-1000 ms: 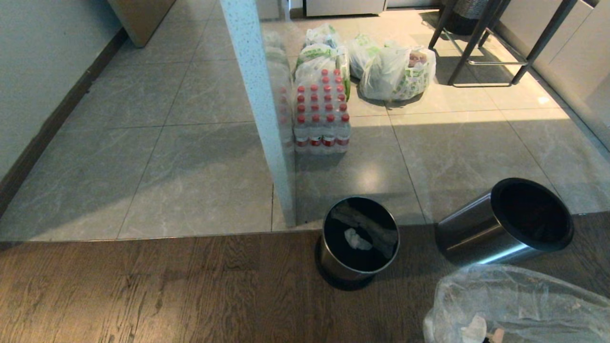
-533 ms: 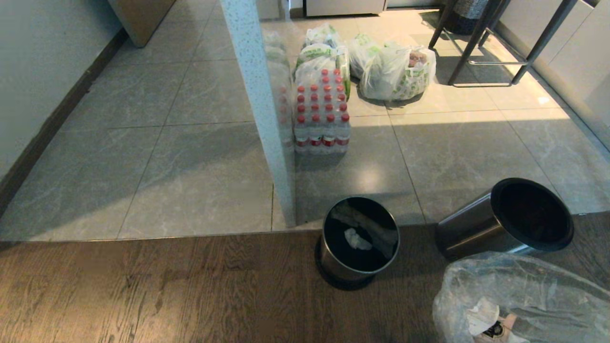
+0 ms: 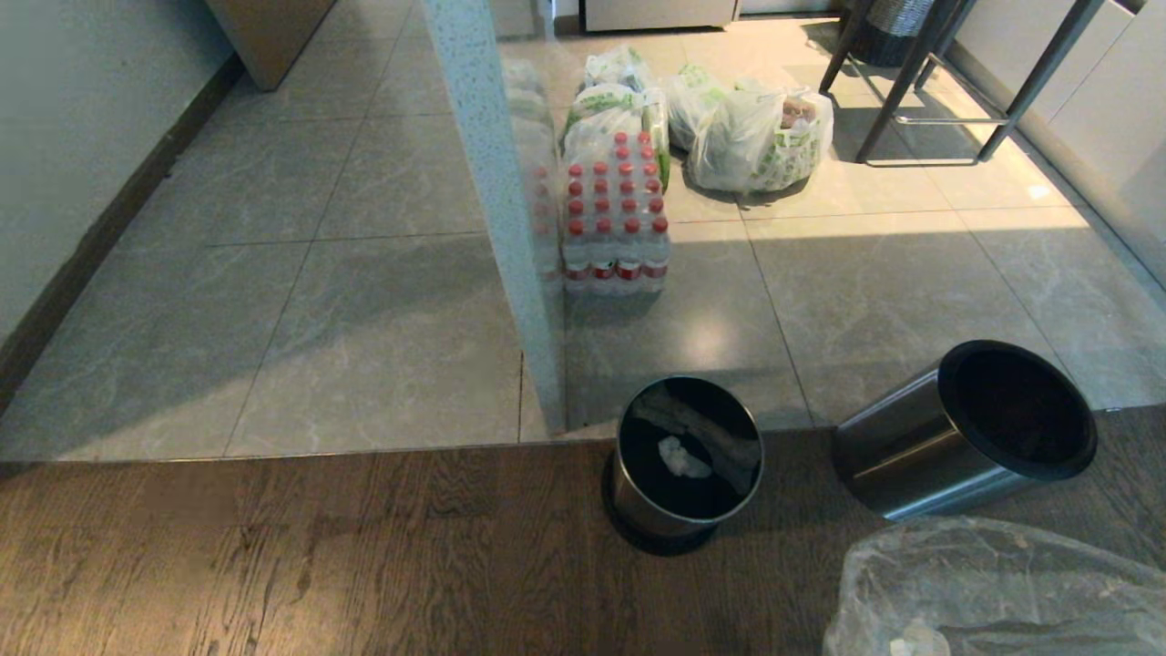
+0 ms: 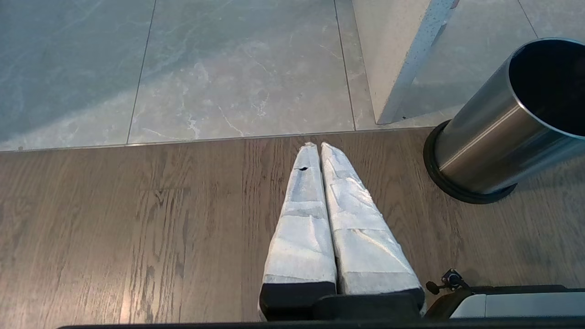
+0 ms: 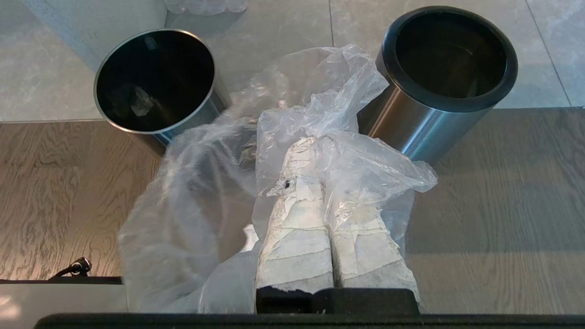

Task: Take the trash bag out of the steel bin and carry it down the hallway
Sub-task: Put the trash bag at the door

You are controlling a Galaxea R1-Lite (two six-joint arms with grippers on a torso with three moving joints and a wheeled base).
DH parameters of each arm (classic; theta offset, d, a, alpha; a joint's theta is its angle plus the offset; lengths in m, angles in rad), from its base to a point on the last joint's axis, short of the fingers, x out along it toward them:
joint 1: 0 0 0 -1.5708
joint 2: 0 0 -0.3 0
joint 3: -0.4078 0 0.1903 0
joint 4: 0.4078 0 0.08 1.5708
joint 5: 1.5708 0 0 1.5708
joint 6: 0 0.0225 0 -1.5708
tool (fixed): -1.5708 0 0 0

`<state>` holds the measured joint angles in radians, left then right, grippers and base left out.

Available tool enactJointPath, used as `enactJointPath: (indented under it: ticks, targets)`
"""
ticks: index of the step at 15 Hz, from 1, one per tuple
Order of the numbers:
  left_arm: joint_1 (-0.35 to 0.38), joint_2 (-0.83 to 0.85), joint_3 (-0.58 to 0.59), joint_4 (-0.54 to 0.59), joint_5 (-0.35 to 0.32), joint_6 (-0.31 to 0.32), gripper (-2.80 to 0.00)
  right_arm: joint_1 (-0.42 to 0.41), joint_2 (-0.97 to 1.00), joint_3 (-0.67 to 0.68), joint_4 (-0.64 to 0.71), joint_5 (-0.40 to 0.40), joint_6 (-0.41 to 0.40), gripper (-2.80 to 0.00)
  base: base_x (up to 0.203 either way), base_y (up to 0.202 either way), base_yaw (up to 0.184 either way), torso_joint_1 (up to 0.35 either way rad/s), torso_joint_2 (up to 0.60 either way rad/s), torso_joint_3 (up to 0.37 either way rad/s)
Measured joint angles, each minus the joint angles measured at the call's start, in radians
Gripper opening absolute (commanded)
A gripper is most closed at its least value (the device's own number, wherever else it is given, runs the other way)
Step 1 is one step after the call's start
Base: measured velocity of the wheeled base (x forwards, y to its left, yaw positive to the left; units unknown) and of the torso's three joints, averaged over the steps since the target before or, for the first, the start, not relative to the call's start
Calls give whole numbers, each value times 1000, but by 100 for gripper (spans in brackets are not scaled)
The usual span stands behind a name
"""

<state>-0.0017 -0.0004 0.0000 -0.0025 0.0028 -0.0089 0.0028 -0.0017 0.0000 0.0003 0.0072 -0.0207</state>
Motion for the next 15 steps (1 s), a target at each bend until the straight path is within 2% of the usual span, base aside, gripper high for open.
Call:
enactJointPath:
  ticks: [7, 15]
  targets:
    - [0, 0, 0, 0, 1, -1, -280, 0, 0, 0, 0, 0, 0, -280, 0, 0, 0, 0, 0, 5]
    - [0, 0, 0, 0, 1, -3, -280, 0, 0, 0, 0, 0, 0, -280, 0, 0, 0, 2, 3, 180]
